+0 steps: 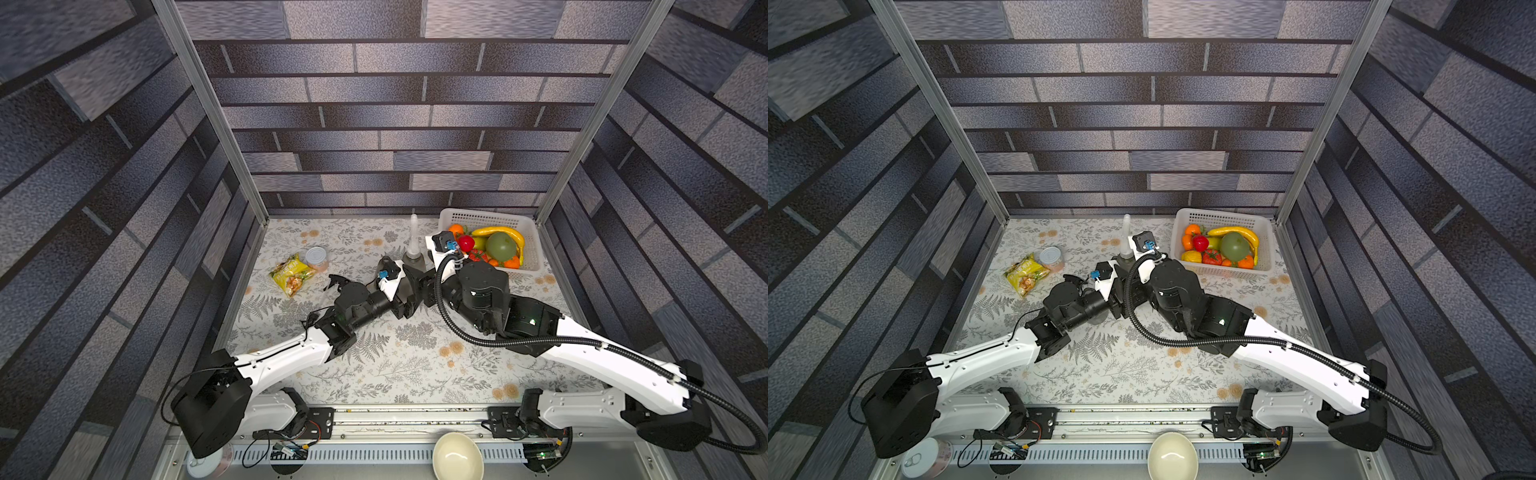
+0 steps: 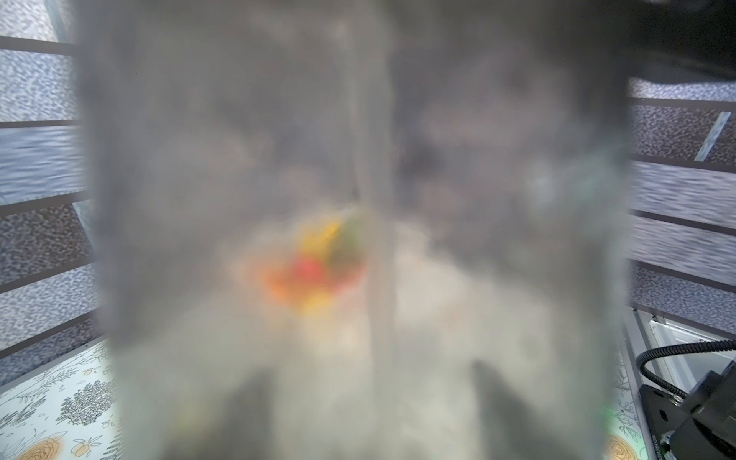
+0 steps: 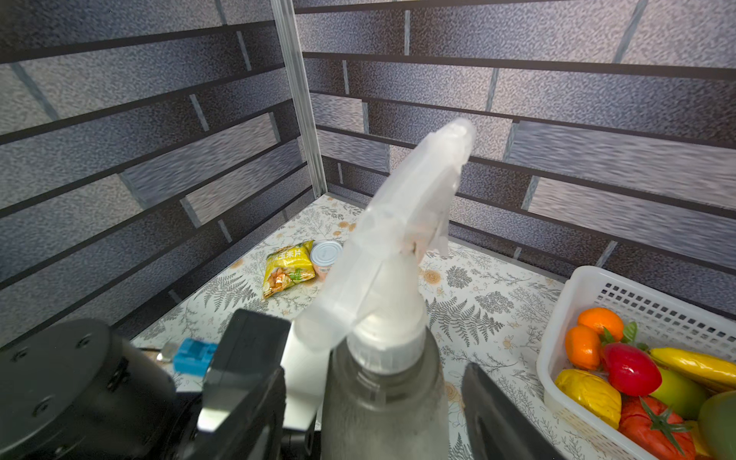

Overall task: Attach spray nozzles to spray bottles
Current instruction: Screw the spray nozzle on the spray bottle.

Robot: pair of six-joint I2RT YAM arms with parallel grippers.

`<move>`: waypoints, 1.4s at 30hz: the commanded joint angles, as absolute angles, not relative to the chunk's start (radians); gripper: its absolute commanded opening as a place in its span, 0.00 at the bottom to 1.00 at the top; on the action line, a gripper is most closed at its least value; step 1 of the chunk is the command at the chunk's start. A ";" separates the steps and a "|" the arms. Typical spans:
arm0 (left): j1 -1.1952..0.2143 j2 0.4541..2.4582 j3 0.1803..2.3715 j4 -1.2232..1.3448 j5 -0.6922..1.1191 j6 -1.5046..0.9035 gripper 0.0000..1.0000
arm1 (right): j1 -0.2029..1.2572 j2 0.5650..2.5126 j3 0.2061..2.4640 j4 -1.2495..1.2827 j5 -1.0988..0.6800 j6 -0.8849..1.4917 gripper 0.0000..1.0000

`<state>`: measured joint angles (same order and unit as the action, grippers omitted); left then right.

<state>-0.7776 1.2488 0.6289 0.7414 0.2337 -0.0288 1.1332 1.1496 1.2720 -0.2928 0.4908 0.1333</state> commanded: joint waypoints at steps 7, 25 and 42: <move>-0.770 1.198 0.641 0.728 0.311 -0.016 0.79 | 0.940 0.952 1.122 -0.352 0.012 0.058 0.65; -0.787 1.163 0.673 0.643 0.405 -0.029 0.79 | 0.592 1.129 1.302 -0.220 -0.715 0.106 0.62; -0.795 1.181 0.696 0.646 0.411 -0.026 0.79 | 0.594 1.190 1.293 -0.193 -0.697 0.133 0.39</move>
<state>-0.7860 1.1862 0.6533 0.6231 0.3908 -0.0299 0.5991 1.1912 1.2881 -0.2207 -0.6838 0.1230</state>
